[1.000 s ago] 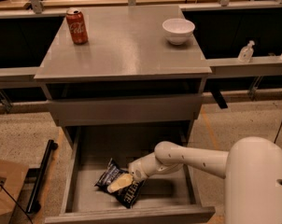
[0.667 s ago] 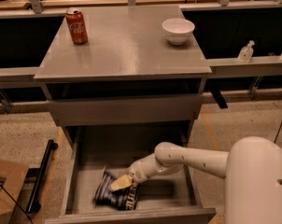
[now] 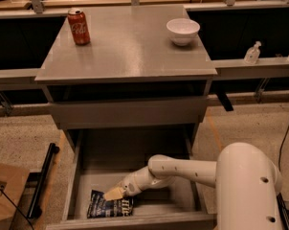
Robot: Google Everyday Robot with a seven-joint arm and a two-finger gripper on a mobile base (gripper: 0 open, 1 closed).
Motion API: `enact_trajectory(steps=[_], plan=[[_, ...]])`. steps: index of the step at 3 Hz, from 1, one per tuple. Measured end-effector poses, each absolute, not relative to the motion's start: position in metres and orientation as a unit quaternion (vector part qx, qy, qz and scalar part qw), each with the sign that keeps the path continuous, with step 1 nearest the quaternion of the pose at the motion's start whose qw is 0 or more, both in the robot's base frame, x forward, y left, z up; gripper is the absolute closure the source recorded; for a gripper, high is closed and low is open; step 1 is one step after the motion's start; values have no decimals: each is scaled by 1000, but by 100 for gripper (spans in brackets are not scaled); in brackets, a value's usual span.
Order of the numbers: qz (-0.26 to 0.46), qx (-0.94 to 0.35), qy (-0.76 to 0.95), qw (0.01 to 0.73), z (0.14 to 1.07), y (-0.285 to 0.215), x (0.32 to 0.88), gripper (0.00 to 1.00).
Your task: Pick blue chip bag from middle drawer and place on counter
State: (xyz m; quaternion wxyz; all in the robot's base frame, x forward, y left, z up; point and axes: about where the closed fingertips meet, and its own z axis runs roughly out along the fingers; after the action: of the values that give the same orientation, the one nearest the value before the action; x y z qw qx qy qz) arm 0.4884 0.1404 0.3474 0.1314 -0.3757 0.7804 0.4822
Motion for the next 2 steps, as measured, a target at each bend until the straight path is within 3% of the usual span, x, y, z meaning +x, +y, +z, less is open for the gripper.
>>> enact_trajectory(steps=[1, 2], plan=[[482, -376, 780, 131, 349, 140, 488, 100], [482, -376, 780, 132, 352, 140, 488, 100]])
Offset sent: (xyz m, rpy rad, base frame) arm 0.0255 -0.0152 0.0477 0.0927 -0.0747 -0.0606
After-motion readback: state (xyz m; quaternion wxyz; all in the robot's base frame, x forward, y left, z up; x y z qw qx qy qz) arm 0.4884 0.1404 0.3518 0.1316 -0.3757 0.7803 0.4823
